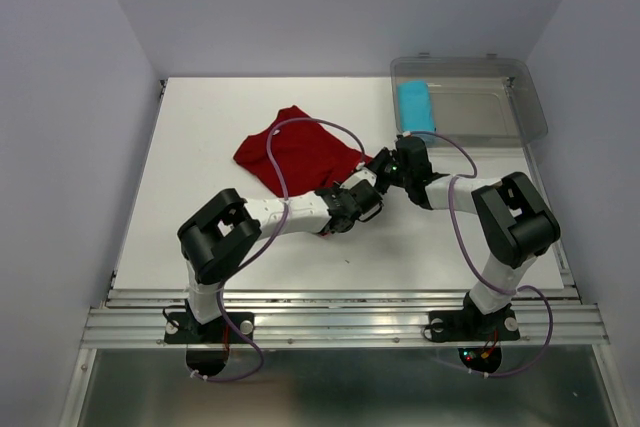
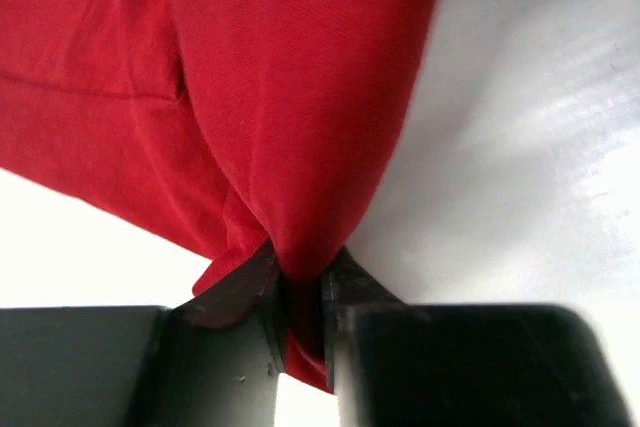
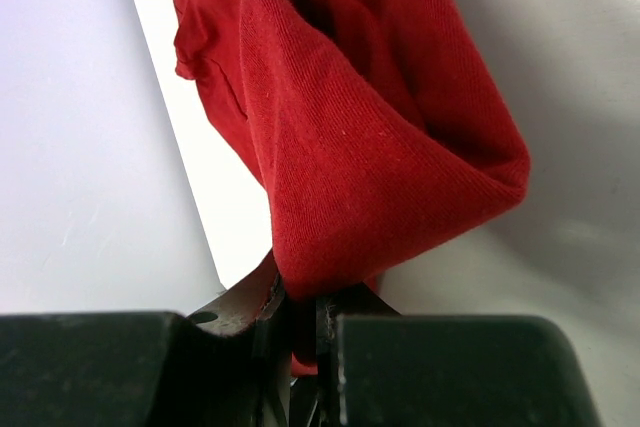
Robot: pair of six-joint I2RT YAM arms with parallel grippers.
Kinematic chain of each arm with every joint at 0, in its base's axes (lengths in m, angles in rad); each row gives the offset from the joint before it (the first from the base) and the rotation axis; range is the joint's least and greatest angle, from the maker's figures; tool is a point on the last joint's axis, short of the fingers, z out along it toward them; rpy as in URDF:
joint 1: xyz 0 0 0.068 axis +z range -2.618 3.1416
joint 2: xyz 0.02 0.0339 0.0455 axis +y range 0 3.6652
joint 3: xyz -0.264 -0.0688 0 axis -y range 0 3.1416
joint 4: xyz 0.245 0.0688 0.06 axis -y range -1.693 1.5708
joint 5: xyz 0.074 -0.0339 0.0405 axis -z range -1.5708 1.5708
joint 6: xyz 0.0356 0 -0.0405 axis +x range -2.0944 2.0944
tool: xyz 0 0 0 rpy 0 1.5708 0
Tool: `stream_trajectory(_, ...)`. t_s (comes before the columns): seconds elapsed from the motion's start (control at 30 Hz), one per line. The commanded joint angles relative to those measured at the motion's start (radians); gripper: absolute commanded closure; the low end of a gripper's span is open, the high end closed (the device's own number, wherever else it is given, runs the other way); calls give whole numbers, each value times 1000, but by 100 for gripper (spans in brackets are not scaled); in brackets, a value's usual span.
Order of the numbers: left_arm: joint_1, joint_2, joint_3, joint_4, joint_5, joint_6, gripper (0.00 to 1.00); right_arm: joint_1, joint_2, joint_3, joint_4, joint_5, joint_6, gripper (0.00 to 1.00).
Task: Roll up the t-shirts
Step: Roll the T-shirt to the center of the board.
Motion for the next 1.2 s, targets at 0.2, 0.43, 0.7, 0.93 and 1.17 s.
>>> stream_trajectory(0.2, 112, -120, 39, 50, 379, 104, 100, 5, -57, -4, -18, 29, -44, 22)
stream_trajectory(0.43, 233, -152, 14, 89, 764, 130, 100, -4, -199, -110, -101, 169, -67, 8)
stream_trajectory(0.7, 311, -127, -23, 125, 1066, 130, 100, -33, -457, -191, -249, 350, -119, 5)
stream_trajectory(0.93, 394, -124, -81, 208, 1331, 73, 100, -33, -568, -173, -359, 418, -194, 5)
stream_trajectory(1.17, 433, -52, -110, 262, 1489, 39, 100, -33, -536, -148, -364, 330, -283, 13)
